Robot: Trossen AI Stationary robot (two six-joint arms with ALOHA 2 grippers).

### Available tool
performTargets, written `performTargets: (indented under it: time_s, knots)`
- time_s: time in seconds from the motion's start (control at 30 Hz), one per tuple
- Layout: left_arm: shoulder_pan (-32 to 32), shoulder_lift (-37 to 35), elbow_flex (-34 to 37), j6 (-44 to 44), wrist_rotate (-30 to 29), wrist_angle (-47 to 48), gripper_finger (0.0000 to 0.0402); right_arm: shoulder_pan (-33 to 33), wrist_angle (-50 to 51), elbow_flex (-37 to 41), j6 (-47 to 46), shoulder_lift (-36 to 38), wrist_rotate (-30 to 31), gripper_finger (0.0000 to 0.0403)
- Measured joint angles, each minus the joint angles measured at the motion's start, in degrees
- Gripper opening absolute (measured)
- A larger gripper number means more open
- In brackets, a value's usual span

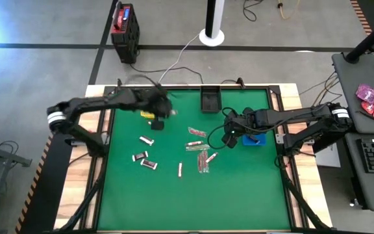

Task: Sort candy by brand, put in halloween buckets
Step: Put the pink candy into the yellow basket, then put the green candy into the black basket

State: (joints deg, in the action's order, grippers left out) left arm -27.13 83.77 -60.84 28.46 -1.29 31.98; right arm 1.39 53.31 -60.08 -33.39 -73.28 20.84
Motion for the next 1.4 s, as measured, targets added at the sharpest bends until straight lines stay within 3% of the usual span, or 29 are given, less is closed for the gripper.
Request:
performTargets:
  time_s: [0.2, 0.33, 0.57, 0.8, 1.0, 1.13, 1.23, 1.4]
  knots:
    - [-15.9, -3.1, 3.4, -12.3, 0.3, 0.0, 0.0017, 0.0, -0.6, 0.5, 0.0, 0.0, 0.1, 0.0189]
    - [-20.5, -2.2, 4.3, -18.0, 4.8, 0.4, 0.0017, 0.0, -2.3, 1.0, 0.3, 0.0, 0.1, 0.0189]
    - [-20.5, -0.3, 4.0, -22.9, 6.2, -0.3, 0.0026, 0.0, -2.8, 1.3, 0.3, 0.0, 0.0, 0.0189]
    - [-20.4, 0.4, 3.9, -26.0, -0.3, 1.9, 0.0079, 0.0, -2.9, 1.3, 0.2, 0.0, -0.3, 0.0189]
    - [-20.4, 0.2, 3.9, -25.8, -0.1, 1.9, 0.0119, 0.0, -2.9, 1.3, 0.2, 0.0, -0.3, 0.0189]
    - [-19.6, -1.0, 3.9, -25.8, 3.2, 2.1, 0.0127, 0.0, -3.2, 1.3, 0.3, 0.0, -0.3, 0.0189]
    - [-17.0, -3.2, 3.9, -26.3, 6.8, 2.4, 0.0126, 0.0, -4.5, 1.3, 1.1, 0.0, -0.3, 0.0189]
    - [-7.9, -7.8, 4.0, -28.8, 6.5, 3.5, 0.0121, -1.0, -9.2, 1.3, 4.8, 0.0, -1.2, 0.0189]
